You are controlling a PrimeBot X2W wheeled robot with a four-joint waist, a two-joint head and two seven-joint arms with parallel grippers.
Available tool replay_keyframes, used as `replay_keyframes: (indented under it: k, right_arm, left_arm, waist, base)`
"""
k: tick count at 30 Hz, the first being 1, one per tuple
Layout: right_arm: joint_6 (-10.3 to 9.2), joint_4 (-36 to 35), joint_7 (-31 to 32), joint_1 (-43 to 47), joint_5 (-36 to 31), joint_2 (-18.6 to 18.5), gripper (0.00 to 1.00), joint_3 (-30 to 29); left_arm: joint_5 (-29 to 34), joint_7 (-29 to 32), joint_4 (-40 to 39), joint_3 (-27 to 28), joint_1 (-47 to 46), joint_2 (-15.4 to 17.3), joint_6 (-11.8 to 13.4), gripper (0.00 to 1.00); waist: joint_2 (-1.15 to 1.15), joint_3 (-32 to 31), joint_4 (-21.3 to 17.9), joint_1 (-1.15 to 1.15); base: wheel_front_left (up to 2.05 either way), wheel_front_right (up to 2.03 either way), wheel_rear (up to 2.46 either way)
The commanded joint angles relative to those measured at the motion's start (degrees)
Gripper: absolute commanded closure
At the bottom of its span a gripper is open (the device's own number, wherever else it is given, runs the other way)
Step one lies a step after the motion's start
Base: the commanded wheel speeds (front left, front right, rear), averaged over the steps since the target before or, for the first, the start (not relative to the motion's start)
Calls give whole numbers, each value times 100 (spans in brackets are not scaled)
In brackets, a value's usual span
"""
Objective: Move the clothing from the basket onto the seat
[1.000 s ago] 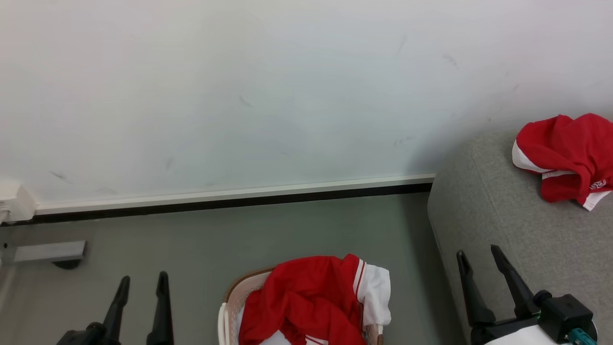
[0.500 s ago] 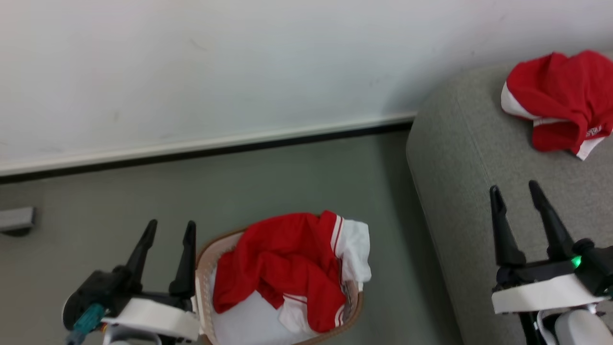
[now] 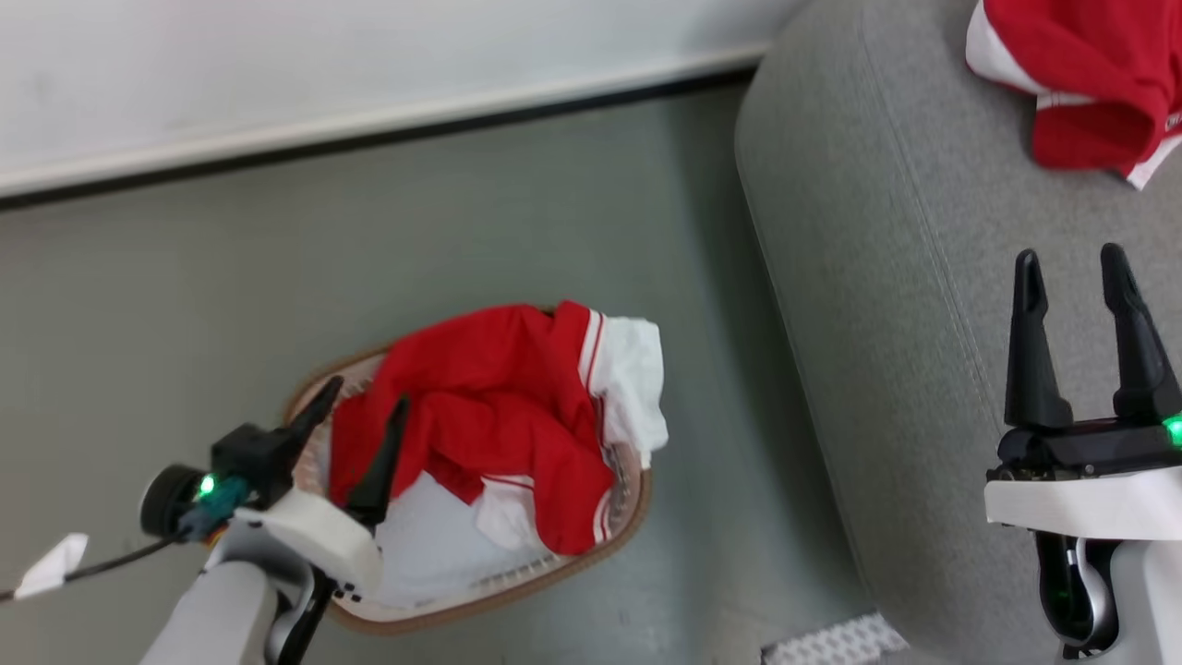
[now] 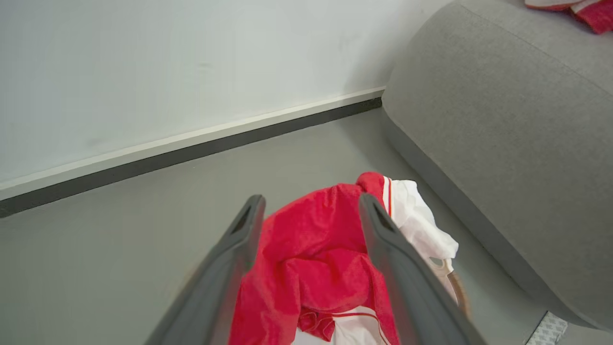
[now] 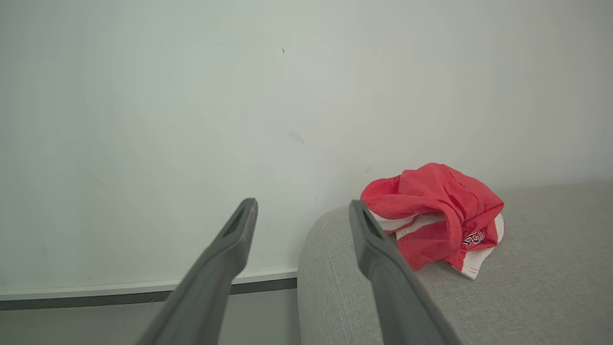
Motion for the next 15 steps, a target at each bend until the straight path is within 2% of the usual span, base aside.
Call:
replay_keyframes:
  k: [1,9,12,15]
  right_arm:
    - [-13,-63,4,-70,-30,31,0,-26]
    - [-13,-393,4,-299,164,71,0,-140]
    - [-13,-501,4,-370,301,72,0,-180]
    - [-13,-578,4,-394,380,75,0,-172]
  left_arm:
    - [-110,28,135,-168,-184,112,-9,0]
    - [-280,257,969,-1377,-1111,541,-3,0]
    - [-400,425,1314,-1641,-1432,635,-3,0]
    - [-434,582,1778,-1666,-1746,744,0,0]
  waist:
    - [0,347,-210,-2]
    - [0,1119,-496,-2]
    - [0,1391,-559,-2]
    - [0,1632,-612,-2]
  base:
    - [0,0,0]
    - [0,0,0]
    - [0,0,0]
    - [0,0,0]
